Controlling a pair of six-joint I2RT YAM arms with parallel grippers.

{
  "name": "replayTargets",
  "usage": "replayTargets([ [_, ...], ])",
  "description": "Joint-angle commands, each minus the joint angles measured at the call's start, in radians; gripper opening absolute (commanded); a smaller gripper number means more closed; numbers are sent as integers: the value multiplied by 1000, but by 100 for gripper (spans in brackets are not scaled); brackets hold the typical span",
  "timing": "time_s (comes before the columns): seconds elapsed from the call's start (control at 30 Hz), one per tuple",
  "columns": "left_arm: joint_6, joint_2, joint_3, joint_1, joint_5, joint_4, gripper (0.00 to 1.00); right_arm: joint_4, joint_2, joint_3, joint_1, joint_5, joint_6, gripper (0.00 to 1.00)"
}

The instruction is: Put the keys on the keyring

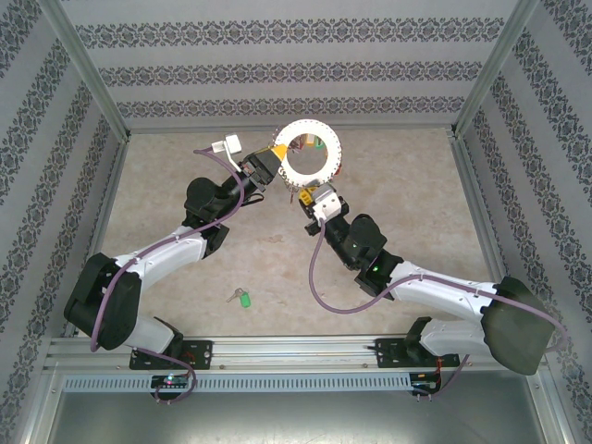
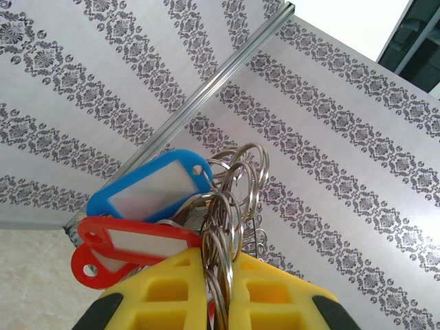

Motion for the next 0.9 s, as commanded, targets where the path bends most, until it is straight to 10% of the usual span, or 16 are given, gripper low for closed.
replayTargets([
  [0.0, -5, -29, -4, -17, -18, 45, 0, 61, -5, 23, -8, 4, 17, 9],
  [0.5, -117, -48, -70, -19, -221, -224, 12, -220, -38, 9, -47, -43, 170, 0],
  [0.87, -224, 16, -86, -23, -150, -436, 24, -444, -15, 43, -150, -231, 337, 0],
])
